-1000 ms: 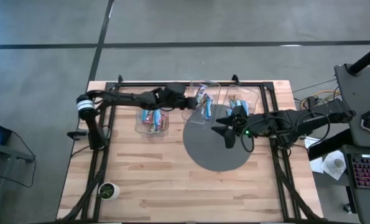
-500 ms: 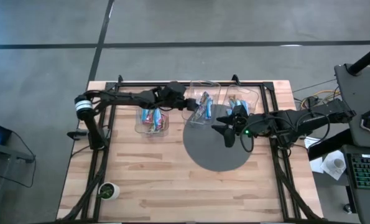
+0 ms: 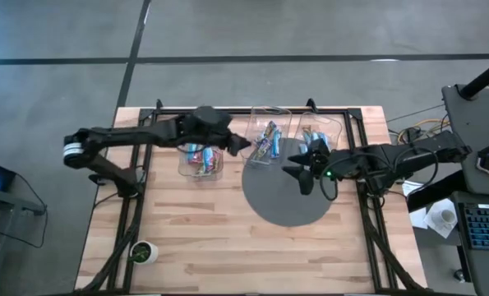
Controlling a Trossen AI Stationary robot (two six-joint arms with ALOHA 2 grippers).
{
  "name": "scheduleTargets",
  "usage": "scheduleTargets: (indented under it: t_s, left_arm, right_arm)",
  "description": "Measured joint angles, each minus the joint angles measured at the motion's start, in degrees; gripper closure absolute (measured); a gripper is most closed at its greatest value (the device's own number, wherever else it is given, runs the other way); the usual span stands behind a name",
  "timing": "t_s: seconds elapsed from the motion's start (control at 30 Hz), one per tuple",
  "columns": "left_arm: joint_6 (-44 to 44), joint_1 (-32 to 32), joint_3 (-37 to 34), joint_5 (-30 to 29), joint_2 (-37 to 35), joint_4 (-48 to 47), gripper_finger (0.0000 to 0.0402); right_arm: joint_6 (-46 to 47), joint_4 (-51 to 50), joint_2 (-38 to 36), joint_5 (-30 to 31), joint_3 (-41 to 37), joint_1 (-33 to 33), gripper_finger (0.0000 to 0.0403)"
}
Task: Pick and place Granola Bars by type
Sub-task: Return to Home Position
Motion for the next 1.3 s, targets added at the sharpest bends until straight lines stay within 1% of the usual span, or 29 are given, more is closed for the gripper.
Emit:
scheduleTargets:
  t_s: [0.03,0.13,0.17,0.27,0.37,0.5,0.6,0.7,0.8,0.93,1.13,1.3]
  left_arm:
    - [0.2,-1.0,-0.4,0.0,-1.1,0.3,0.0225]
    - [0.6,-4.0,-2.3,-0.2,-4.2,0.6,0.0225]
    - [0.6,-5.0,-3.3,-1.0,-5.0,1.2,0.0225]
    - [-1.0,-8.2,-8.0,-4.9,-7.5,3.3,0.0225]
    - [-3.5,-11.3,-14.8,-8.6,-10.0,8.9,0.0225]
    - [-7.1,-15.5,-25.4,-9.7,-12.1,25.4,0.0225]
    - [-8.7,-18.1,-33.2,-9.6,-12.4,41.3,0.0225]
    - [-9.5,-19.5,-38.9,-9.6,-12.3,54.7,0.0225]
    - [-9.7,-19.9,-43.1,-9.1,-13.3,61.6,0.0225]
    - [-8.4,-19.9,-46.8,-8.7,-18.1,62.8,0.0225]
    - [-6.6,-19.0,-52.7,-8.9,-28.3,61.6,0.0225]
    - [-6.0,-18.8,-58.1,-9.1,-36.2,59.9,0.0225]
  right_arm:
    - [0.1,-0.9,-0.4,-1.3,0.0,0.0,0.0179]
    - [-1.5,-0.2,-1.7,-9.8,-0.9,-0.1,0.0179]
    - [-0.9,-0.4,-2.2,-11.1,-1.7,-0.1,0.0179]
    - [0.6,0.0,-4.7,-11.6,-5.2,-0.1,0.0179]
    - [2.1,1.9,-8.0,-11.4,-9.8,-0.2,0.0179]
    - [2.8,8.0,-13.4,-14.4,-17.0,0.0,0.0179]
    - [2.5,12.9,-17.6,-15.5,-21.7,0.0,0.0179]
    - [1.2,15.3,-21.4,-16.0,-24.9,0.1,0.0179]
    - [-1.1,15.7,-24.7,-16.0,-26.5,0.1,0.0179]
    - [-3.2,15.0,-28.3,-16.1,-27.3,0.1,0.0179]
    - [-5.3,15.4,-33.4,-15.5,-28.4,0.1,0.0179]
    - [-5.9,16.5,-37.3,-15.4,-31.1,0.0,0.0179]
